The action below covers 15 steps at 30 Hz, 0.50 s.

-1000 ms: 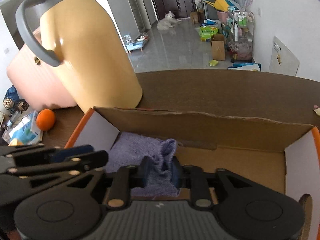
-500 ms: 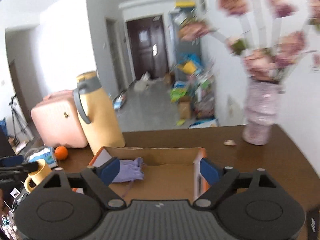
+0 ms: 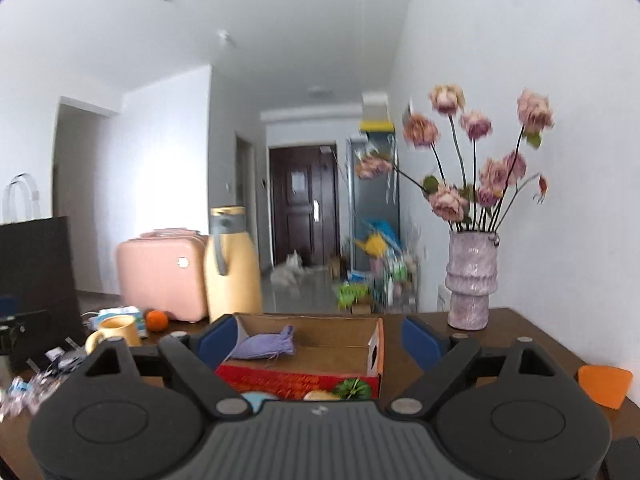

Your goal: Organize soft objects

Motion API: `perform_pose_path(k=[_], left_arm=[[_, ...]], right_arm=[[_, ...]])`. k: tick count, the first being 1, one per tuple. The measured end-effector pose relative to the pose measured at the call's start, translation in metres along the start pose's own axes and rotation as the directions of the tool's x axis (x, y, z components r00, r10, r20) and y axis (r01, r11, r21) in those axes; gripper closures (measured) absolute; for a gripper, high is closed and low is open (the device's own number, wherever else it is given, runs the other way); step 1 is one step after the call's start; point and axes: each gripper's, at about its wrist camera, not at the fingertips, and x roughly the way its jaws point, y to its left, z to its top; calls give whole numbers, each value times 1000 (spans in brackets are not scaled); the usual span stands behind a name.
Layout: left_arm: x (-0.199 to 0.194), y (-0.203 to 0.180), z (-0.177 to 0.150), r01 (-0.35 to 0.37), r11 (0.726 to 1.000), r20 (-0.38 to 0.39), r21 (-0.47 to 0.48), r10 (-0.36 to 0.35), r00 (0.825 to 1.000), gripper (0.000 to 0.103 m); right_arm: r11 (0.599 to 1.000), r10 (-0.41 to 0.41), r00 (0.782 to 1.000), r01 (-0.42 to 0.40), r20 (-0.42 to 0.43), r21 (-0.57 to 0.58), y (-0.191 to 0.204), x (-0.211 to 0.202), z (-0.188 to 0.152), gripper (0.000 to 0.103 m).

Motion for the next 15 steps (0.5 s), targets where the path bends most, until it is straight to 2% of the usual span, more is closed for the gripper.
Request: perform_pose_path(k=[4,5,7,10,13,15], left_arm=[[-46,-9,-28,46,999,5,-10,-46,999,2],[-55,-11,-35,48,999,2,-13,-48,999,1],[-66,-16,-51,30,999,-32,-31,-31,999,1],[-72,-24,-66,32,997,-92,-64,-38,995,1],[-66,-30,-67,43,998,-98,-45,-47,994,1],[-62,-30,-67,30,998,-91,-47,-35,995,1]], right_arm=[[1000,6,999,-5,34,-27,22,-53,-39,7],[1000,8,999,-7,35,-28,27,-66,-50,3],[1000,15,998,-14,55,-28,37,-89,-71,2],[1000,24,998,-23,52,-19,51,-114,-100,2],[997,36,997,-39,64,59,56,-123,-114,2],[998,60,997,-61,46,20,60,-121,-114,2]])
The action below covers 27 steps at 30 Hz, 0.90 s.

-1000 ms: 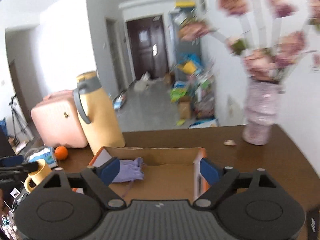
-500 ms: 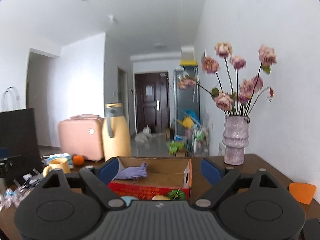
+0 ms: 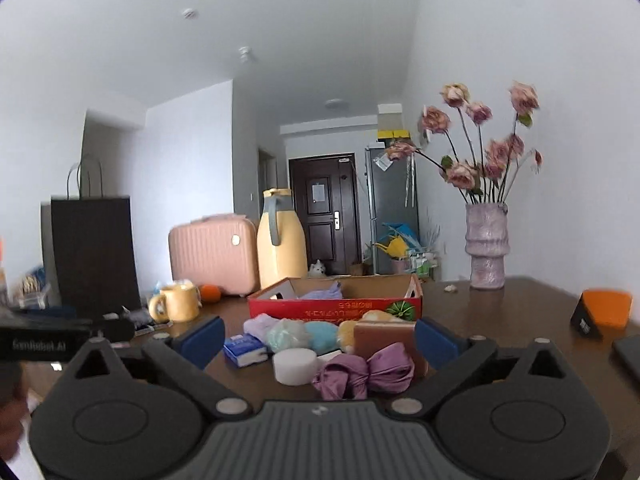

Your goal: Organize soft objects

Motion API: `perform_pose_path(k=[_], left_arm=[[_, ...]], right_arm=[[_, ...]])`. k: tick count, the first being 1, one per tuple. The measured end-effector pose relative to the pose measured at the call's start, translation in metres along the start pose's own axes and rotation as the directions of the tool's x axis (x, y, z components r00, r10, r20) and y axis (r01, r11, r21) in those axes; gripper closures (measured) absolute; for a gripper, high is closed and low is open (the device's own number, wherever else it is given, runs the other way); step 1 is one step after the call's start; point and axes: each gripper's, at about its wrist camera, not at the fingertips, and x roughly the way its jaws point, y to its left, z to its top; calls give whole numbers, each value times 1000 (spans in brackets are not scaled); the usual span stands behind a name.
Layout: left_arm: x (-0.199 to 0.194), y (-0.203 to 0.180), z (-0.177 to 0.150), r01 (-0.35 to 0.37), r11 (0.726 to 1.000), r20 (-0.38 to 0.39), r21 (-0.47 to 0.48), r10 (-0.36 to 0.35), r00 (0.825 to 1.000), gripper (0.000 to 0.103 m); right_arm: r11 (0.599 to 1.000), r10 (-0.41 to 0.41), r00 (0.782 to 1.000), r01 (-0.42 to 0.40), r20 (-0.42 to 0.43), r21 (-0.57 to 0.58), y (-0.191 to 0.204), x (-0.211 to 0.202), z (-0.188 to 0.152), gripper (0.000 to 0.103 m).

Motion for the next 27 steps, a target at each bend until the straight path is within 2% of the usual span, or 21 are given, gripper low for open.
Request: perform_pose_path(k=[3,6,10,12,14,16,18,20,23,25,27], left_arm=[[7,2,-3,-6,1000,-17,-5,6,1000,1],[12,3,-7,-18,1000,-33,-3,17,999,1],[30,-3,-7,-1,1000,-75,-17,0,997,1],[46,-14,-11,33,999,-117,-34,-37,992,1],[64,-33,-15,95,995,-154,-26,-98,983,1],[83,-53,-17,151,988,-186,-25,-153,970,3],[105,-69,-18,216,975,-213,-48,-221,952,10],[128,-82,-21,246,966,-241,-77,-258,936,30],[163,-91,-25,287,948,-302,-136,-316,900,48],[179,-91,-31,303,939,-345,-164,-342,874,52],[189,-91,-35,301,940,-386,-159,-340,858,62]], right_arm=[[998,-53,999,53,7,-37,2,4,-2,2],[999,-42,999,41,-20,-22,-4,10,-4,2],[998,-67,997,66,-43,-18,-15,21,-4,3],[997,-74,996,73,-57,-7,-22,28,-5,5],[997,-79,993,80,-83,4,-29,37,-7,10],[995,-94,988,95,-126,6,-37,49,-9,10],[993,-110,983,113,-148,15,-47,58,-8,10],[993,-104,980,112,-169,35,-59,70,-7,20],[993,-74,970,94,-230,74,-80,102,-6,31],[990,-47,958,83,-282,116,-92,127,-9,37],[987,-11,946,63,-325,149,-98,152,-14,41]])
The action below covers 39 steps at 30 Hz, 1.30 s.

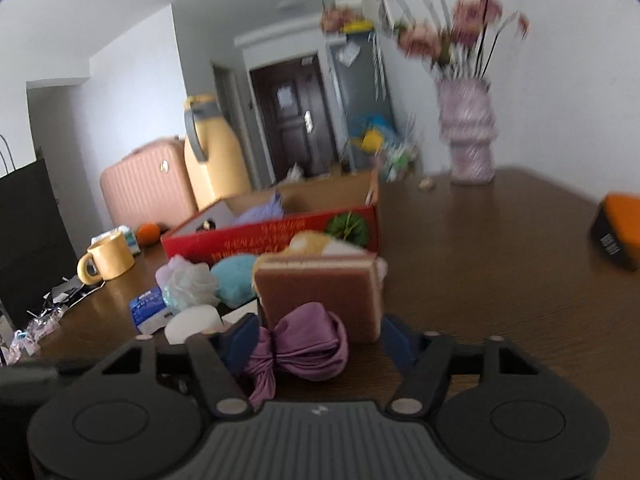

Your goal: Organize soft objects

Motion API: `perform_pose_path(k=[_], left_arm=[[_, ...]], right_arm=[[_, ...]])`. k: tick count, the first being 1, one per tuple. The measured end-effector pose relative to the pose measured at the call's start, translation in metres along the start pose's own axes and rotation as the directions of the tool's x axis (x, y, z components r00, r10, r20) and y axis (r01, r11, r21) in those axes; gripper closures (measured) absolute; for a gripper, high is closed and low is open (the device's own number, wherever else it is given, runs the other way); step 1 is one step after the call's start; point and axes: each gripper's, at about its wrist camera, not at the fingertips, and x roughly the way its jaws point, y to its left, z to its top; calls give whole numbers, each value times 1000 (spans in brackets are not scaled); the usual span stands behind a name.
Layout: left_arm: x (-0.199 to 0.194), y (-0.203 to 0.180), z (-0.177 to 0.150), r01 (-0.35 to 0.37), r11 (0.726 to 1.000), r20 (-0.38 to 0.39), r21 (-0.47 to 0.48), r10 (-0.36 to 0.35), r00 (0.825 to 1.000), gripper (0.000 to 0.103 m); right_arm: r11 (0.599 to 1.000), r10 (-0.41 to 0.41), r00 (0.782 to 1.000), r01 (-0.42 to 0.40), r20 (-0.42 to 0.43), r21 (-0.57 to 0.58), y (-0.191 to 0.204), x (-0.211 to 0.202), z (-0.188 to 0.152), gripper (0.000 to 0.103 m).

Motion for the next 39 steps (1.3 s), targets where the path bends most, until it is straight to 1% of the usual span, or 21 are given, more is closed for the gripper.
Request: perform_pose_path(k=[1,2,3,4,7,9,13,17,19,22,24,27,29,31,32,34,36,37,39], left_arm=[[3,3,0,3,1000,-16,0,-3,1000,73],[5,7,1,13,1000,-29,-6,-13,1000,83],[5,12,2,25,1000,-35,-15,-26,999,87],[3,16,3,31,999,-35,-20,-31,999,90],[-6,21,4,35,999,-24,-1,-35,999,95],[-13,20,3,41,999,-31,15,-41,999,96],[-35,20,-6,53,997,-25,60,-51,998,98],[-55,25,-11,58,996,-16,66,-57,998,99],[-66,27,-8,65,995,9,72,-66,998,99],[-79,35,8,83,994,67,70,-88,994,99],[-82,41,23,91,993,97,71,-97,991,99],[-80,56,63,86,993,140,85,-97,985,99],[-73,70,104,86,992,171,91,-101,980,99],[-54,85,146,58,994,173,98,-75,982,99],[-40,94,167,42,995,161,86,-55,985,99],[-3,111,208,21,996,114,90,-31,993,99],[42,127,240,-31,996,53,87,27,998,99],[61,134,249,-48,994,28,96,45,999,99],[101,151,264,-84,995,-25,58,86,996,99]], right_arm=[[1000,12,1000,-12,-25,9,-1,12,2,46],[1000,26,999,-25,-41,13,-2,23,2,55],[999,34,998,-33,-54,18,-2,33,2,62],[999,37,997,-35,-74,30,-3,42,2,72],[997,71,990,-67,-118,45,-1,54,-1,81],[996,88,989,-87,-118,14,6,51,-4,83],[995,99,987,-97,-128,16,16,35,-12,84],[994,111,983,-112,-143,1,29,13,-23,87],[993,119,982,-120,-146,3,34,5,-25,88],[992,128,986,-129,-106,-7,44,-7,-18,89],[989,148,986,-150,-73,-11,50,-10,-8,90],[983,181,982,-181,-54,3,56,0,18,90],[977,213,977,-213,-25,-17,64,12,46,91],[971,237,971,-237,-11,-33,73,36,79,91],[968,248,969,-249,-13,-31,77,53,97,91],[964,266,963,-265,-52,15,81,99,131,91],[960,278,951,-271,-132,73,83,150,159,91],[965,262,949,-253,-175,74,86,177,169,91],[978,207,946,-198,-250,62,92,228,184,91]])
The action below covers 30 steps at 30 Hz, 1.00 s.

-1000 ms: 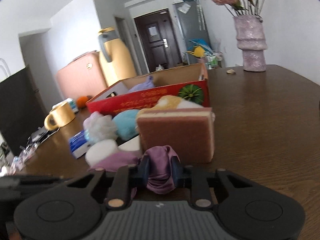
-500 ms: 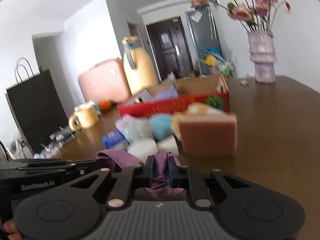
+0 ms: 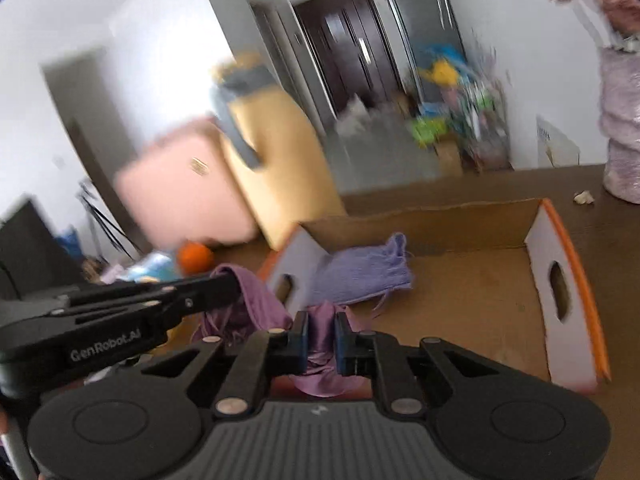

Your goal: Organize soft objects

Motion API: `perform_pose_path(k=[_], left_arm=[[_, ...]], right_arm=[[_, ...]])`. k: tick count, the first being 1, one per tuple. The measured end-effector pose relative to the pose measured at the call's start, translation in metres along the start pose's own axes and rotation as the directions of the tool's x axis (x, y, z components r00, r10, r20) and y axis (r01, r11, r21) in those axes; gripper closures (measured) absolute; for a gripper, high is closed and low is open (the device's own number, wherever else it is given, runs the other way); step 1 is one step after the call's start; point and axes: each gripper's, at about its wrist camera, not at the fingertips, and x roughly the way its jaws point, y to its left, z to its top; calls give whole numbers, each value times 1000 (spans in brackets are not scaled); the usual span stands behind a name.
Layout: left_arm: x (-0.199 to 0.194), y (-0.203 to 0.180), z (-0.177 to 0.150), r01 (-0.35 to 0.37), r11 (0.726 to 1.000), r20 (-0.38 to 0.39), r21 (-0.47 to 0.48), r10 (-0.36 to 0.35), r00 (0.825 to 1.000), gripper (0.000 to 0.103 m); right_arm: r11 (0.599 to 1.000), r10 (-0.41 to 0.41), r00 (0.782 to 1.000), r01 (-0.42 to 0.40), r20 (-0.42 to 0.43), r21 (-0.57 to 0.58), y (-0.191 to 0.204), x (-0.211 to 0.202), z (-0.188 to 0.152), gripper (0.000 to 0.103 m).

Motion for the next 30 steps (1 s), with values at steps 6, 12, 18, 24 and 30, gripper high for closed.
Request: perform_pose_path(k=[6,12,18,24,30], left_arm=[[64,24,3,-79,997,-76,-14,78,994,97],[32,32,0,-65,998,-11,0,65,998,85],[-43,15,-9,-127,989,144,70,116,983,56],[-132,4,-85,-207,977,323,55,179,929,33],[-187,-1,-172,-200,980,316,-16,195,928,28]], right_arm=[[992,-110,981,117,-161,36,-14,102,29,82],[988,-138,977,148,-162,50,-23,105,29,68],[990,-143,989,143,-24,-2,-23,29,35,49],[973,-169,969,193,179,-128,-11,-76,-6,29],[957,-164,922,235,351,-171,1,-163,-96,26]])
